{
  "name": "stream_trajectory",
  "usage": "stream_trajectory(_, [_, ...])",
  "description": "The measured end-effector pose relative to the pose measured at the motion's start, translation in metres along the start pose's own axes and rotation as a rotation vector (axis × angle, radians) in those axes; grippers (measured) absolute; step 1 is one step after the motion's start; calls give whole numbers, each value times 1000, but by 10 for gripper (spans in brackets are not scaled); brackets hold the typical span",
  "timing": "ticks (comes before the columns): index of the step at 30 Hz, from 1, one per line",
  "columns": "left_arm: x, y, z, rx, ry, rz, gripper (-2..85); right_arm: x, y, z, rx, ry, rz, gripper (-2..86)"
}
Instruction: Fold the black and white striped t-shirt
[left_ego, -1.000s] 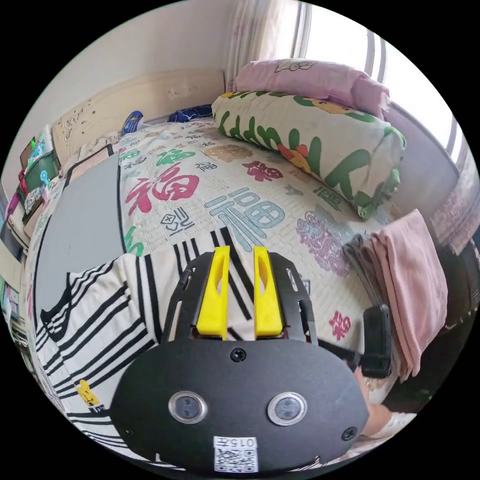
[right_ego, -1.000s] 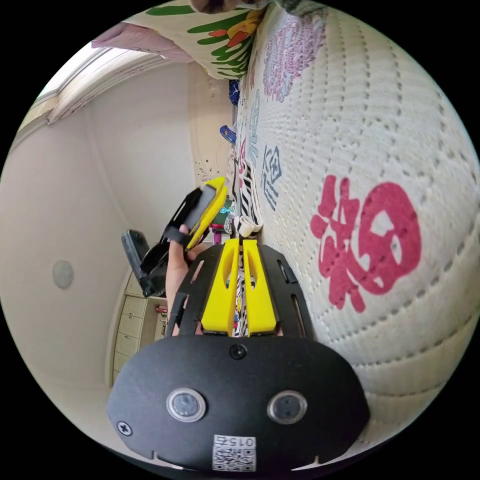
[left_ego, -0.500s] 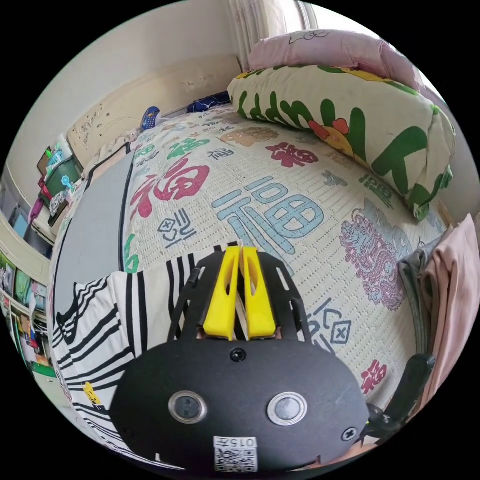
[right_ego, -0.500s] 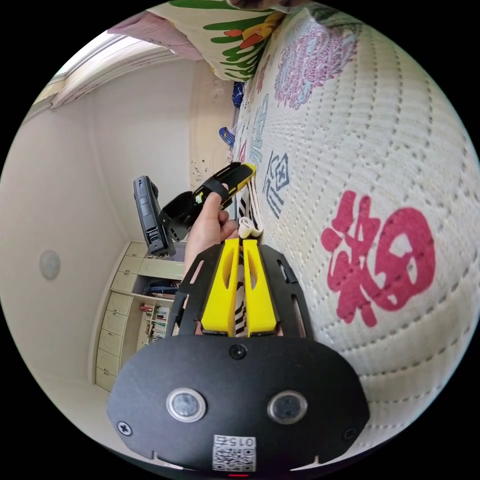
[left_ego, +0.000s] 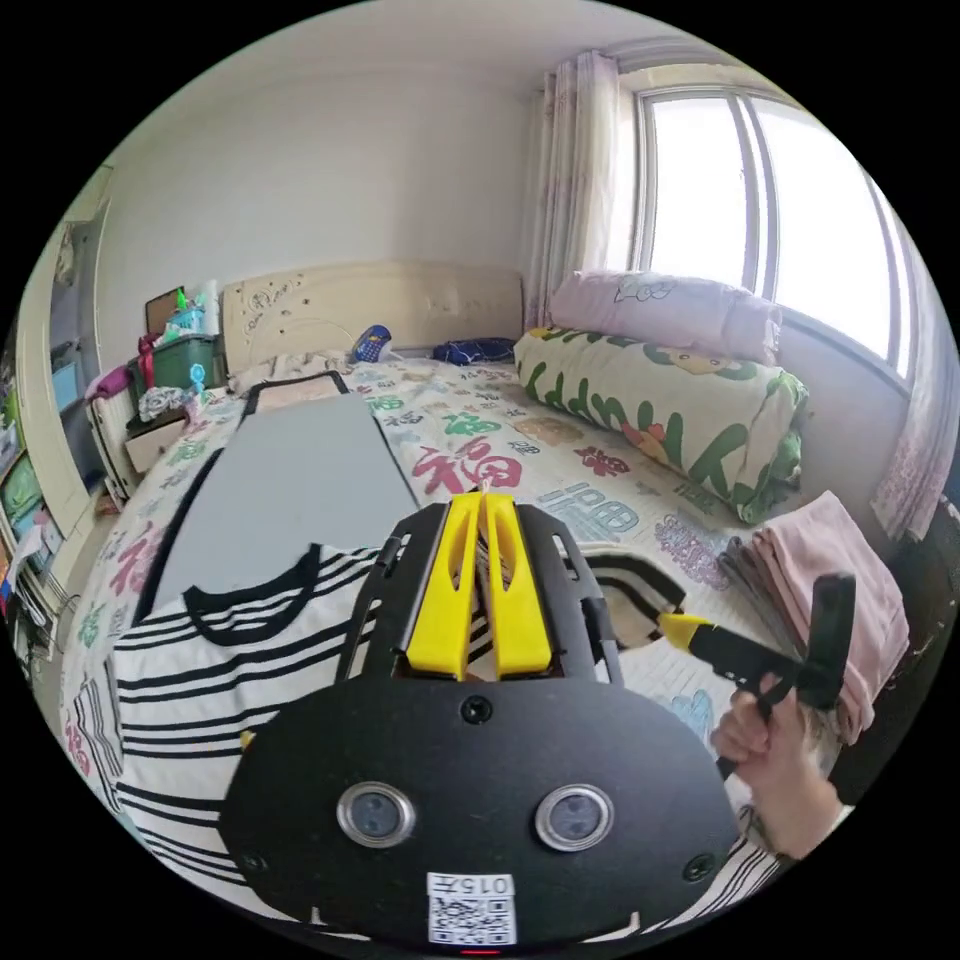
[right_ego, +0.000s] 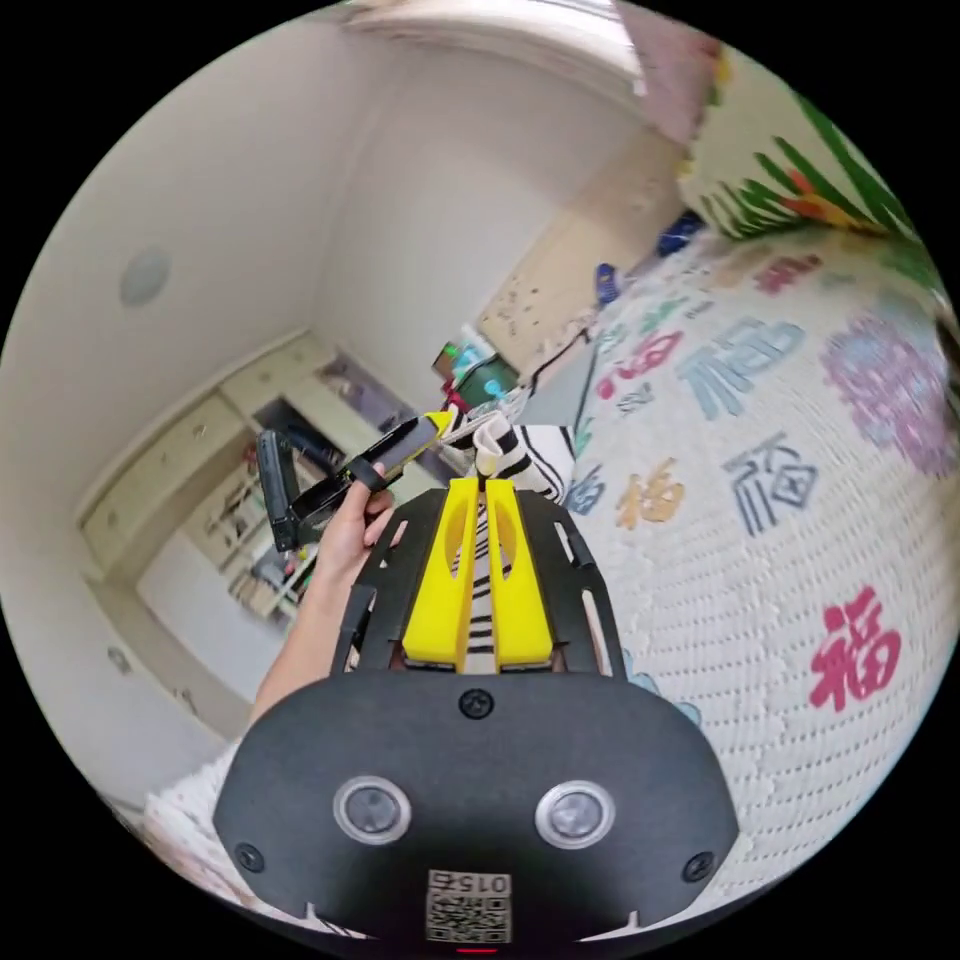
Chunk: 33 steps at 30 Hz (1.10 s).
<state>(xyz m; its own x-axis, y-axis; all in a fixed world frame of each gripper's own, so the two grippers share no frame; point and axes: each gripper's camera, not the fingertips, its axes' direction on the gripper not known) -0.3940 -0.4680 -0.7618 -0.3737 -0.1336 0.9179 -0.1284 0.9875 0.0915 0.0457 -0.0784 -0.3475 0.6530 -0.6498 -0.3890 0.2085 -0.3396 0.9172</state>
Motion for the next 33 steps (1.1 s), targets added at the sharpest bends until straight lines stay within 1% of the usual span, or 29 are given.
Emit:
stream_trajectory(1, [-20, 19, -22, 15, -26, -19, -5, -17, 19, 23, -73, -17, -92, 5])
stream_trajectory(3, [-51, 50, -47, 49, -65, -75, -4, -36, 51, 60, -191, -5, -200, 6])
stream_trajectory(4, [-66, 69, -55, 33, -94, -83, -3, -43, 74, 85, -264, 12, -257, 7])
stream_trajectory(5, [-71, 77, -57, 11, -104, -77, -2, -45, 86, 97, -301, 21, -281, 8])
stream_trajectory(7, [-85, 106, -61, -62, -105, -44, 3, -46, 136, 144, -453, 38, -374, 12])
stream_trajectory(10, [-89, 135, -81, -47, -141, -13, 31, -44, 186, 183, -604, 52, -441, 27])
stream_trajectory(12, [-85, 146, -94, -28, -180, 41, 63, -39, 211, 191, -622, 83, -490, 39])
stream_trajectory(14, [-75, 158, -108, 18, -229, 98, 81, -28, 228, 190, -584, 124, -512, 51])
stream_trajectory(15, [-63, 164, -116, 56, -245, 158, 85, -18, 239, 190, -545, 182, -520, 58])
stream_trajectory(17, [-42, 170, -120, 66, -167, 279, 85, -2, 257, 196, -474, 320, -546, 69])
stream_trajectory(19, [-16, 172, -111, -31, 112, 440, 84, 21, 284, 214, -422, 478, -565, 82])
stream_trajectory(22, [7, 176, -97, -130, 239, 497, 88, 46, 304, 247, -480, 509, -558, 86])
stream_trajectory(26, [33, 185, -90, -208, 280, 601, 97, 81, 320, 291, -547, 569, -562, 85])
stream_trajectory(27, [40, 186, -90, -223, 257, 628, 96, 93, 328, 303, -592, 551, -571, 78])
stream_trajectory(28, [46, 186, -89, -240, 238, 642, 93, 102, 336, 310, -622, 535, -587, 48])
stream_trajectory(31, [57, 183, -83, -298, 208, 669, 75, 123, 348, 313, -589, 588, -591, 9])
stream_trajectory(33, [63, 181, -79, -338, 213, 690, 61, 139, 349, 309, -569, 590, -576, 1])
